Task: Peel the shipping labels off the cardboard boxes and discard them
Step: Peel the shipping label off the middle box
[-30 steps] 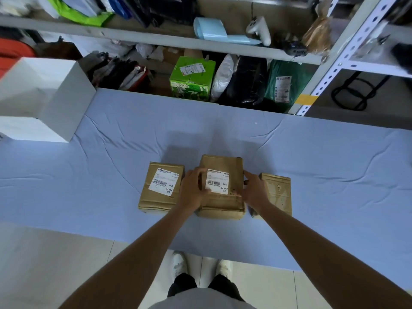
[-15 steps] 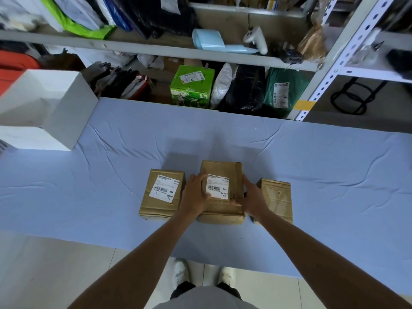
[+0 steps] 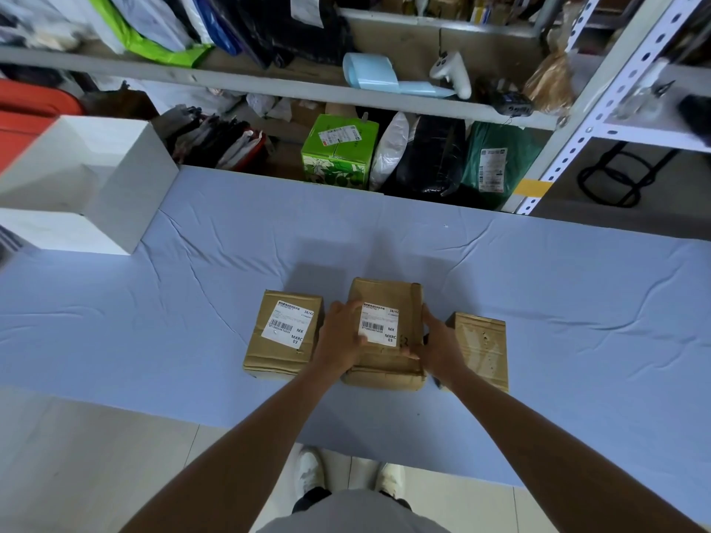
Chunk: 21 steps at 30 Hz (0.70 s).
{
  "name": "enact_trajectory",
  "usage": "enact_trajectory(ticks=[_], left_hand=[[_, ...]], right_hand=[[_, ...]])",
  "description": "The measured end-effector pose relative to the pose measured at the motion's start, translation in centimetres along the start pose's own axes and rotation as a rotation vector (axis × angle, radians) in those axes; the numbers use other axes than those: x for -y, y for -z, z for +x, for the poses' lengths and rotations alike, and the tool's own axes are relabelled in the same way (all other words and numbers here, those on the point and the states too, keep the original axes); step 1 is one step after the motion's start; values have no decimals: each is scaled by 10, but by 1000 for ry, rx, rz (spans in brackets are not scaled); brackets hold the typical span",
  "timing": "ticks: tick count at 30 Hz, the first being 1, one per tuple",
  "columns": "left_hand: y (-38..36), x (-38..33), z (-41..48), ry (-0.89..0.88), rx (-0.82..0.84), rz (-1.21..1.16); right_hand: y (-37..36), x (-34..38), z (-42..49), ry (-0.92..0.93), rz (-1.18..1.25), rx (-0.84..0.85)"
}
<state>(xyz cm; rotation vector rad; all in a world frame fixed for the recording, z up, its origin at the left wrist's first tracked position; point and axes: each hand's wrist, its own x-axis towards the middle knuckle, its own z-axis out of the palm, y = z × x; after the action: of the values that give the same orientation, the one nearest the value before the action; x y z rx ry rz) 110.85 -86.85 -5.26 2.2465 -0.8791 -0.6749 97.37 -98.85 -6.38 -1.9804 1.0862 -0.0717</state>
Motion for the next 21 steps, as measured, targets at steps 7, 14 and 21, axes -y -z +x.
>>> enact_trajectory(ticks=[7,14,21], left_hand=[[0,-3,3,-7,4,81],[1,-2,5,-20,5,81],[2,1,4,-52,12,78]], right_hand=[[2,-4,2,-53,70,18],[0,-5,4,-35,51,19],[-1,-5,6,-47,26,20]])
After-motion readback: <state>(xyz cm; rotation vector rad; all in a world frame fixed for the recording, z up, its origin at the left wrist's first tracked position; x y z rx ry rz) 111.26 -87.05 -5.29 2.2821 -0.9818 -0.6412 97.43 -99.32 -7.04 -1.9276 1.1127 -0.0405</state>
